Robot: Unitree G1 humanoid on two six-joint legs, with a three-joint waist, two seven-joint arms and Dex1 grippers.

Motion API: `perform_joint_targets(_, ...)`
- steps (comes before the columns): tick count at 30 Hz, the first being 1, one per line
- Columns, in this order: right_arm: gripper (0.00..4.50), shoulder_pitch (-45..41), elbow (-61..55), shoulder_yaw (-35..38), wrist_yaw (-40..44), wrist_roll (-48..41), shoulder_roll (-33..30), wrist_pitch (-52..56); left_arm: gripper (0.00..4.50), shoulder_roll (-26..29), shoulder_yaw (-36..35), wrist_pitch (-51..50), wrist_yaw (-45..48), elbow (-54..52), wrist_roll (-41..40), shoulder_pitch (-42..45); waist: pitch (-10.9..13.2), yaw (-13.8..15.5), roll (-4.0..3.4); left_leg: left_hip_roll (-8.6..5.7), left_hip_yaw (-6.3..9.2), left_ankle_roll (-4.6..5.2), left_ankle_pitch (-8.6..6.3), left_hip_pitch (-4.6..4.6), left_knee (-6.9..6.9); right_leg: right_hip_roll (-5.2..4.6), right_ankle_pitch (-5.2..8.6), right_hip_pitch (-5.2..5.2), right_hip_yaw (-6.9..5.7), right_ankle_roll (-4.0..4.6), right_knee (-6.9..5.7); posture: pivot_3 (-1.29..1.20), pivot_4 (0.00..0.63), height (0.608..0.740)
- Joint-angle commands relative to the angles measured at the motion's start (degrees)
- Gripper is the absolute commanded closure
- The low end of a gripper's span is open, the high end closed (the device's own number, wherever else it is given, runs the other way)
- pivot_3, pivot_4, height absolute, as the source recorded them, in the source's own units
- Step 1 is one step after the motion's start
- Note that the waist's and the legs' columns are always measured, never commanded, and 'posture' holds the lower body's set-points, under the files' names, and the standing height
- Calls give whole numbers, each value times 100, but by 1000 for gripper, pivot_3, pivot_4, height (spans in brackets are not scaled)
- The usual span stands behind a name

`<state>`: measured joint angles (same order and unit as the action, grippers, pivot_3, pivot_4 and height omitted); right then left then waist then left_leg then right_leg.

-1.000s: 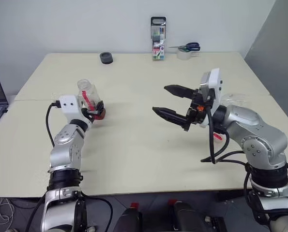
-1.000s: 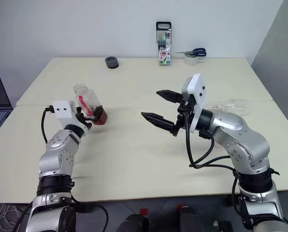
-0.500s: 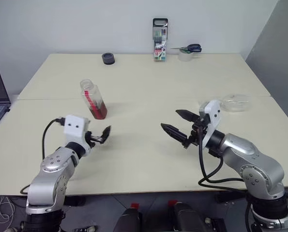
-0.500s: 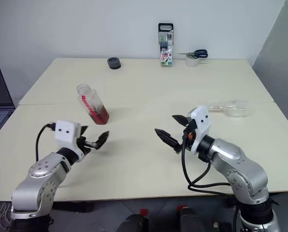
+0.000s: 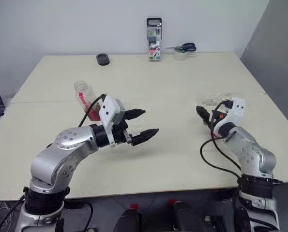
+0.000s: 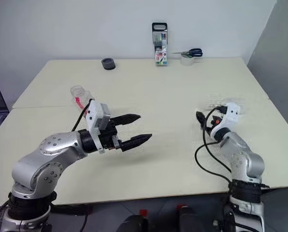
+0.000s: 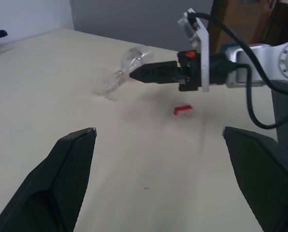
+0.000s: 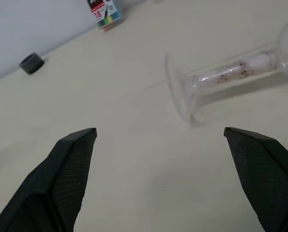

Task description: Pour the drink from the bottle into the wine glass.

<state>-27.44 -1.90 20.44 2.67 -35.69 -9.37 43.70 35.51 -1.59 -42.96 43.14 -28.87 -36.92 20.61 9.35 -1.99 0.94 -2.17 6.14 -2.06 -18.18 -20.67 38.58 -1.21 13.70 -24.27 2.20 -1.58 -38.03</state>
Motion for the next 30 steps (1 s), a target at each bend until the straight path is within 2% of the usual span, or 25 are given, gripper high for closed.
perform_joint_targets(1,0,-568,636,676,-369,-523,308,-205,32,151,67,351,260,183,194,145,4,8,-7,-1,-3,4,-2,-1,0,1,-1,-2,1,1,0,0,150,740)
perform_joint_targets(5,0,-1293,1682,1528,-951,-1103,600,-537,32,212,66,488,357,341,284,247,6,9,-10,-4,-2,6,-2,-4,2,0,-1,-3,1,1,0,0,150,740)
perform_joint_targets(10,0,-1848,2966,2227,-941,-1398,441,-1385,32,257,103,557,416,359,366,266,8,14,-13,-5,-4,10,-5,-6,0,-2,-1,-3,0,1,4,0,150,740)
perform_joint_targets(17,0,-2388,4312,2445,-621,-1453,199,-2143,32,225,113,523,379,378,392,352,11,-39,-19,-3,-15,30,-15,-5,1,-2,-1,-5,8,0,-1,0,150,740)
perform_joint_targets(30,0,-3196,6457,2197,217,-1010,-130,-3008,32,245,143,553,508,508,475,532,12,-130,-20,-1,-16,29,-15,-4,-3,0,-1,-4,12,0,3,0,150,740)
